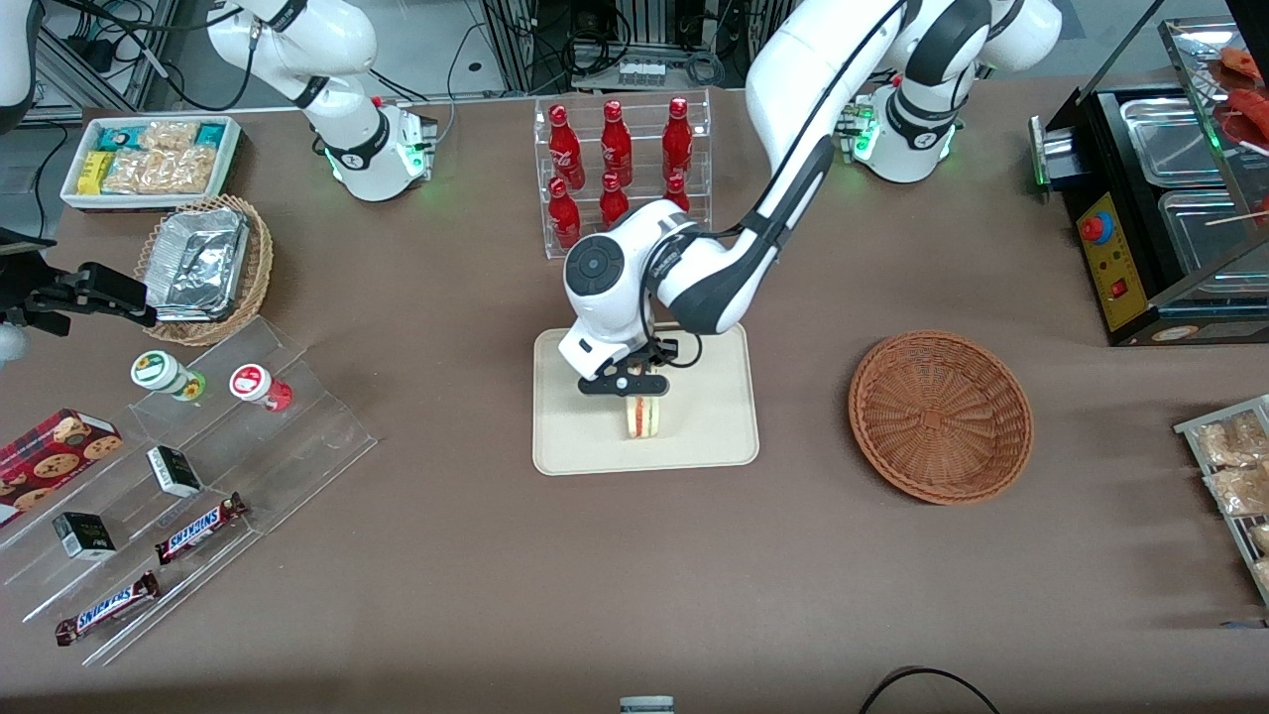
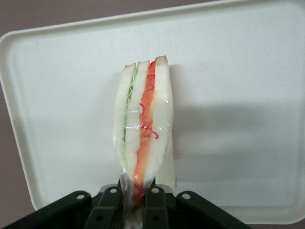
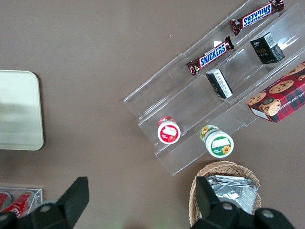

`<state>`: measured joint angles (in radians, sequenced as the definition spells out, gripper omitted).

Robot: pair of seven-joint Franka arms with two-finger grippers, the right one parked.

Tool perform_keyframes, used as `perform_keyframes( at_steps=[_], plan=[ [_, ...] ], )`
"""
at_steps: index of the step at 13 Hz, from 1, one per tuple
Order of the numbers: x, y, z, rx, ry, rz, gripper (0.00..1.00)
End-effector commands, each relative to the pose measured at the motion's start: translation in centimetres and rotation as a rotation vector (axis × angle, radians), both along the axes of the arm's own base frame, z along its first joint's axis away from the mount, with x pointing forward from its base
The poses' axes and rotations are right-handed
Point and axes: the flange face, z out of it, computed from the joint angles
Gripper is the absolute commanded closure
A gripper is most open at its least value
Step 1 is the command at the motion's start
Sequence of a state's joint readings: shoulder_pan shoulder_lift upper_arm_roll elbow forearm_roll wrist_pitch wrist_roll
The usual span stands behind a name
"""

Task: Place sandwich from basket to tray
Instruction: 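Lower the sandwich onto the tray and open the left gripper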

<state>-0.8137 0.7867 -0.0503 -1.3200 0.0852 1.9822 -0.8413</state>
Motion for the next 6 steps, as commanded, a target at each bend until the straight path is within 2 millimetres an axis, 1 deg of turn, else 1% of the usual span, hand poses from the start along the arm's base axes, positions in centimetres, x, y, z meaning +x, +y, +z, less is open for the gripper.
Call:
perform_keyframes(
  at_steps=[1,3,4,5,6],
  plan=[
    [-0.2,-0.7,-0.5,0.013,-0.017,0.011,1.00],
    [-0.7,-1.1,-1.3,0.020,-0.018,0.032,1.00],
    [-0.8,-1.2,-1.8,0.022,-0.016,0.031,0.98],
    [-0.8,-1.2,-1.8,0.021,-0.017,0.030,0.64],
    [-0.9,-1.2,-1.9,0.022,-0.016,0.029,0.43]
  ],
)
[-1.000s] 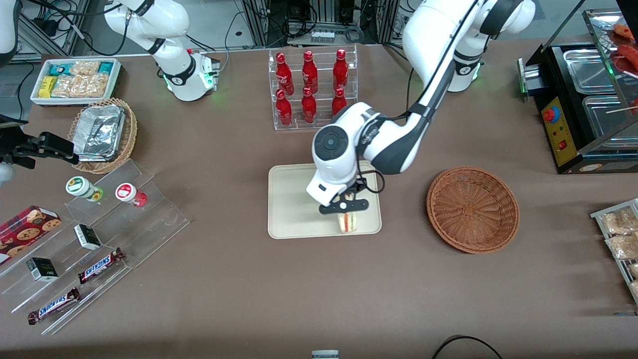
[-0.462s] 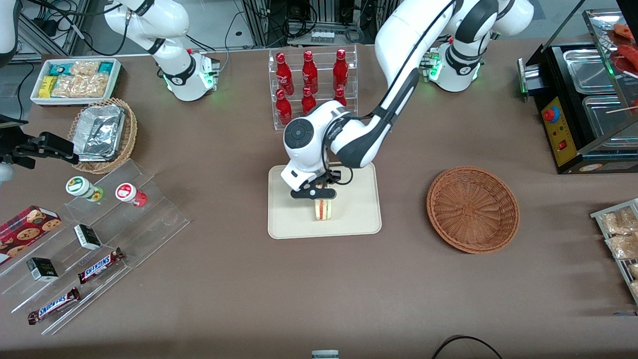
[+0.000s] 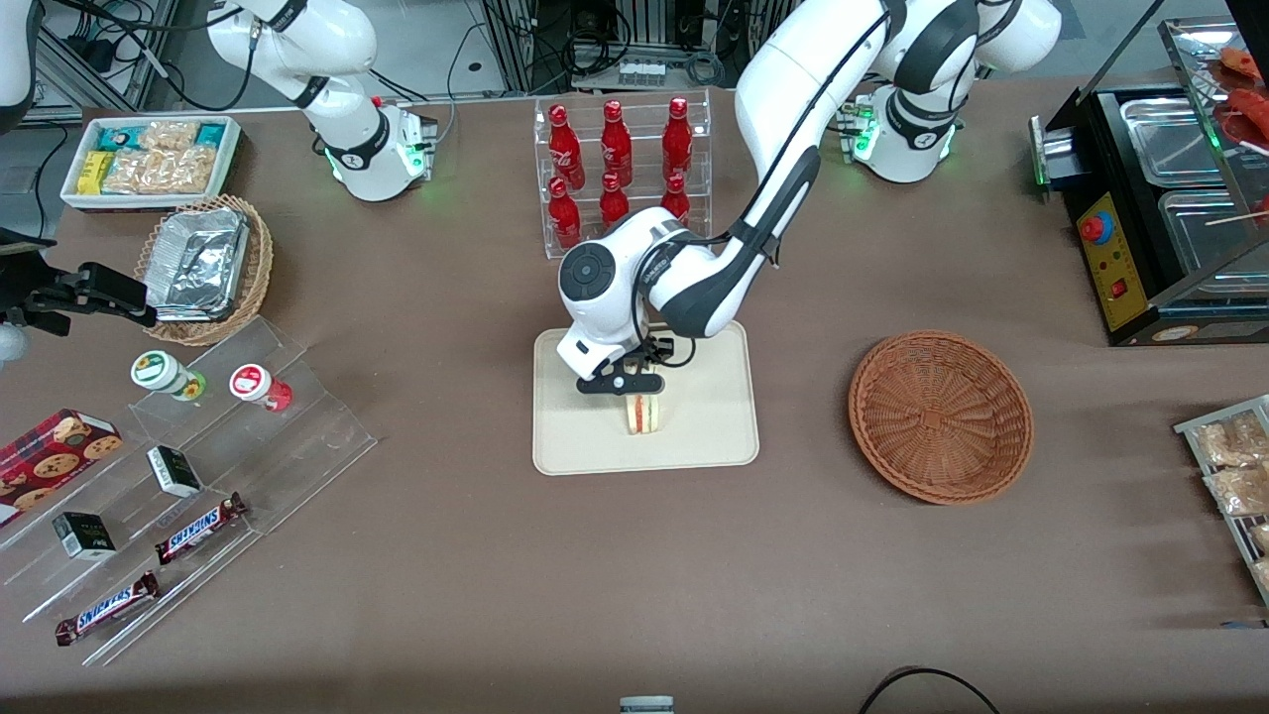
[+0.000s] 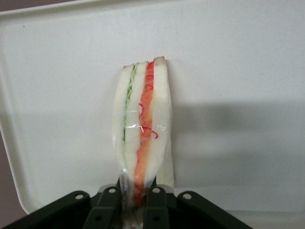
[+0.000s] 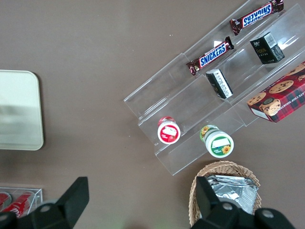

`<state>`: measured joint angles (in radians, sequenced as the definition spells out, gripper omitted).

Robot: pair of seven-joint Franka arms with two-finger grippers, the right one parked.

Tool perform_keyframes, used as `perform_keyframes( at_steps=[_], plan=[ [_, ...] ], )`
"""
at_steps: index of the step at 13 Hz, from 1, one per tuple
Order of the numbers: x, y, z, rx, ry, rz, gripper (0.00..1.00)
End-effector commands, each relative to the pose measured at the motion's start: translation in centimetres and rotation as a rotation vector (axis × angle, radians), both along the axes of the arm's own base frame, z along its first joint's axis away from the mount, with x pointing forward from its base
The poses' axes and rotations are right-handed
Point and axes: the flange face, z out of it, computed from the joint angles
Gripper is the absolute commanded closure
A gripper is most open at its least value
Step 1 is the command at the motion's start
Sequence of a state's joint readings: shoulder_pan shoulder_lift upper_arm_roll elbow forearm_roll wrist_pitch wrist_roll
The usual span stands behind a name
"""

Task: Place sandwich from basket to tray
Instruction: 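Lower the sandwich onto the tray and open the left gripper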

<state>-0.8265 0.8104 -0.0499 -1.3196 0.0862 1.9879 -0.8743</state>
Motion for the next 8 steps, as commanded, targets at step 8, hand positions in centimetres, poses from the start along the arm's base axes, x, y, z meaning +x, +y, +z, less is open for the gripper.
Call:
perform_keyframes(
  at_steps=[8],
  plan=[
    [1.5,0.0,4.7,-0.030,-0.067,0.039,0.01]
  ],
)
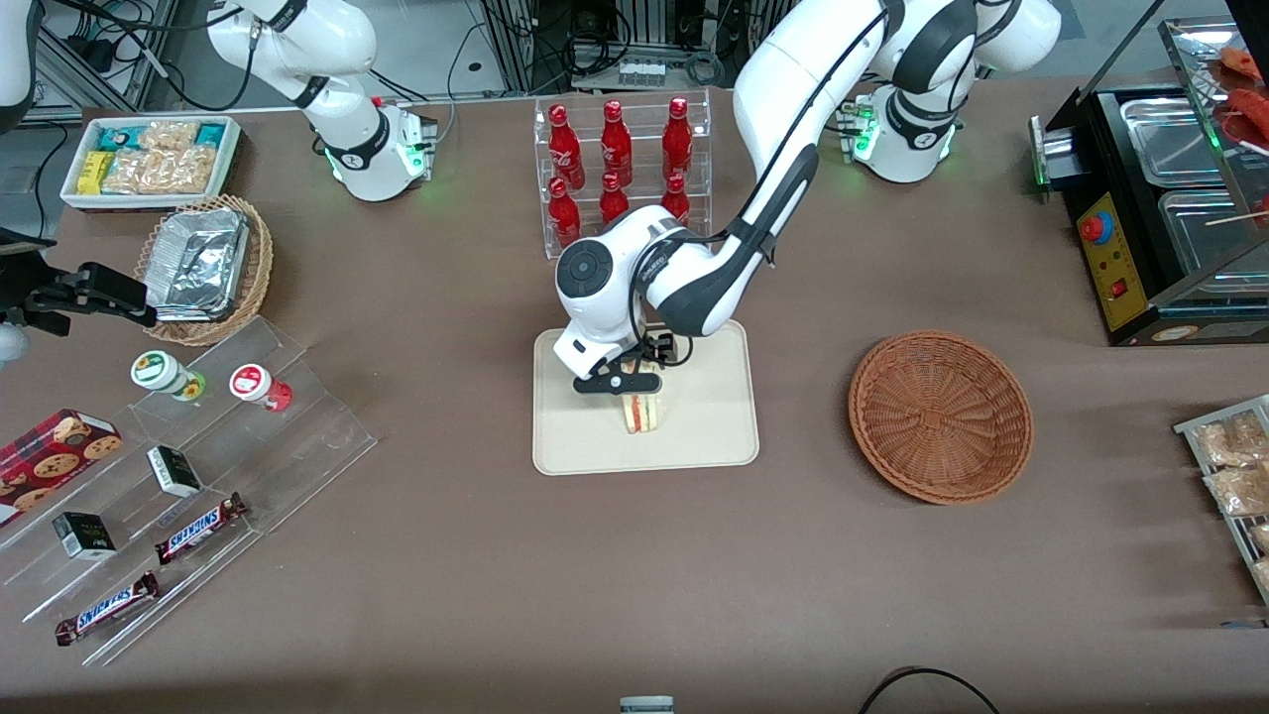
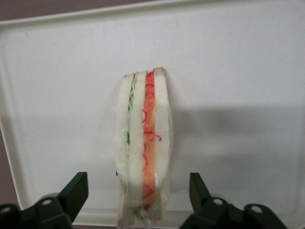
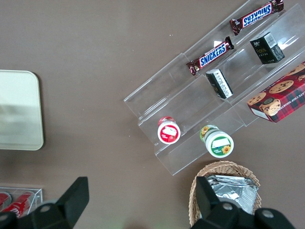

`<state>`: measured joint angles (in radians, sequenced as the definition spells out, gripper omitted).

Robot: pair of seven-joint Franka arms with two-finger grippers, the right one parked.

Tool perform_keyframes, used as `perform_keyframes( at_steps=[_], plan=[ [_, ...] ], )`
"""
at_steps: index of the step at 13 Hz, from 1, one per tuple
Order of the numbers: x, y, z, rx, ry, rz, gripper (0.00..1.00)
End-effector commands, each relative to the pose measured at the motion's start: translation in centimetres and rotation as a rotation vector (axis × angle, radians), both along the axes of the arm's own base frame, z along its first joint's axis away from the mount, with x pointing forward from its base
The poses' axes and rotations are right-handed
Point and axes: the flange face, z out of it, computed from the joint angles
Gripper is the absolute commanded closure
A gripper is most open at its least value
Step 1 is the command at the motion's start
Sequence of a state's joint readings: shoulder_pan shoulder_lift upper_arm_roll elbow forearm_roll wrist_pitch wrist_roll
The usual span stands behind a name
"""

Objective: Place sandwich from basket to tray

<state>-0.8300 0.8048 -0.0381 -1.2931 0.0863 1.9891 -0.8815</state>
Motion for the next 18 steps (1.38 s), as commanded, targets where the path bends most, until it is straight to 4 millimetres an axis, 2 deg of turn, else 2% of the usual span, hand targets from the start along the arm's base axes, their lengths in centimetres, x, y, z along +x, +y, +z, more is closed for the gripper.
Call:
perform_keyframes(
  at_steps=[1,3,5,8,12,14,18],
  plan=[
    [1.6,0.9,5.0,-0.030,-0.056,0.050,0.01],
    [3.1,3.1,9.8,-0.050,-0.071,0.095,0.01],
    [4.6,6.3,14.2,-0.047,-0.067,0.141,0.01],
    [6.8,11.3,19.6,-0.060,-0.077,0.218,0.01],
    [8.3,17.4,24.0,-0.064,-0.048,0.309,0.01],
    [9.0,21.5,26.1,-0.067,-0.054,0.358,0.01],
    [9.4,29.7,29.3,-0.074,0.036,0.297,0.01]
  ],
)
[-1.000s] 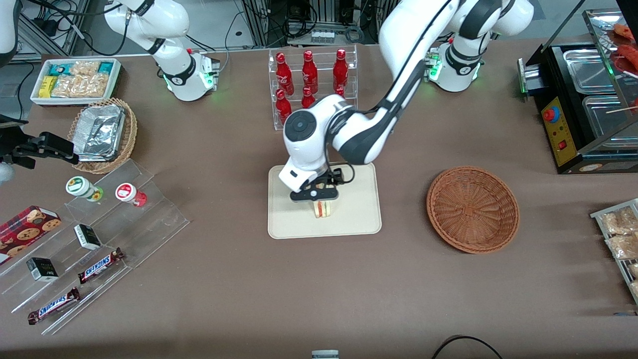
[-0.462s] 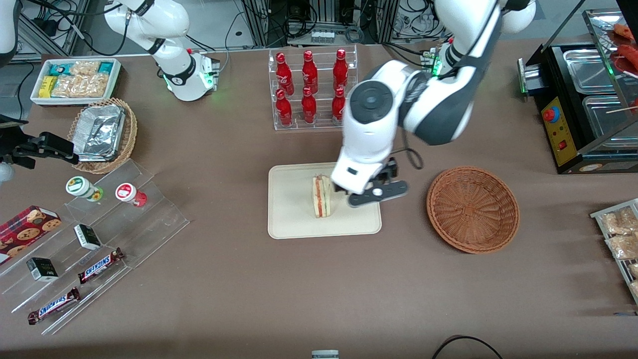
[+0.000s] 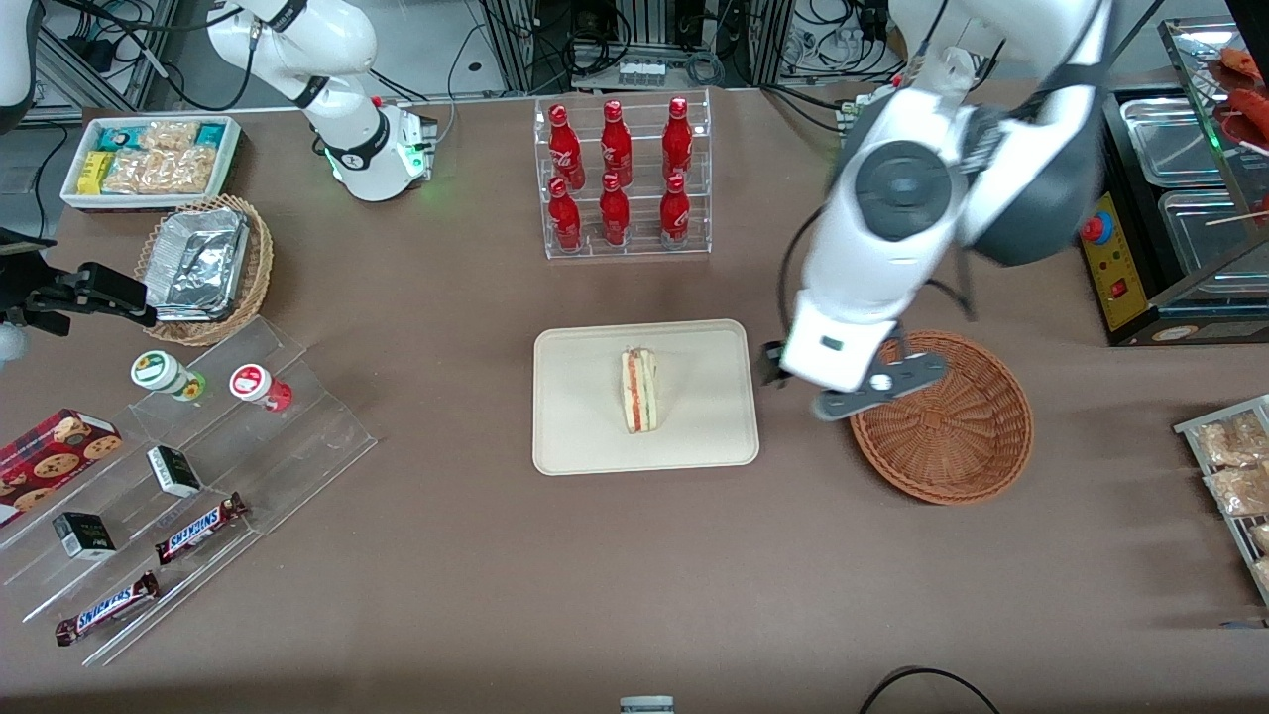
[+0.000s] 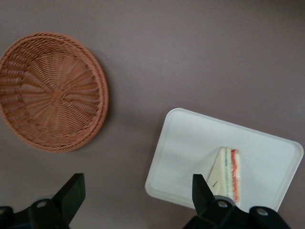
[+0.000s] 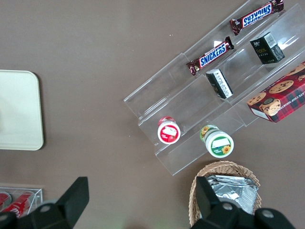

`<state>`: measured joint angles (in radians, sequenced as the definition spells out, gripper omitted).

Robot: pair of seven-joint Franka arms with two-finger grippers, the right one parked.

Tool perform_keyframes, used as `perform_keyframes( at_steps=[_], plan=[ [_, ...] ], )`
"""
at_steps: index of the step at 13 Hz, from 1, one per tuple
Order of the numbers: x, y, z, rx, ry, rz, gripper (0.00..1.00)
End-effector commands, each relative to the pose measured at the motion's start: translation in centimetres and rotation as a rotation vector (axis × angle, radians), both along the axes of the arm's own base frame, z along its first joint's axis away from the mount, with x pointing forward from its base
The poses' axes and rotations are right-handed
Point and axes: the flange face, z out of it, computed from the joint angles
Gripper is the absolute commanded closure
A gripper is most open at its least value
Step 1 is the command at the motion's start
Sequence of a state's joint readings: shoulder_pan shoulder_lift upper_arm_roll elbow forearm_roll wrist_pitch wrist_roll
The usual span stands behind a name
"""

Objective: Place sandwich from basket to tray

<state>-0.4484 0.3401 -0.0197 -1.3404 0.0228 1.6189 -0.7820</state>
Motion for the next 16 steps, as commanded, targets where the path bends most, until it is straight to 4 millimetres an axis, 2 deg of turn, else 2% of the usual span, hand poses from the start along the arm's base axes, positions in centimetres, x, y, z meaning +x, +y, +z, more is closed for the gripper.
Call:
perform_keyframes(
  at_steps=[1,6,9,13,14,16],
  plan=[
    [-0.9,5.6,2.7,-0.024,0.049,-0.050,0.01],
    [-2.7,13.3,7.3,-0.026,0.100,-0.125,0.01],
    [-3.9,17.3,8.8,-0.040,0.098,-0.171,0.01],
    [-5.2,20.3,10.2,-0.055,0.077,-0.275,0.01],
    [-5.1,21.8,10.0,-0.059,0.082,-0.283,0.01],
    [-5.5,22.9,9.8,-0.064,0.090,-0.319,0.01]
  ],
)
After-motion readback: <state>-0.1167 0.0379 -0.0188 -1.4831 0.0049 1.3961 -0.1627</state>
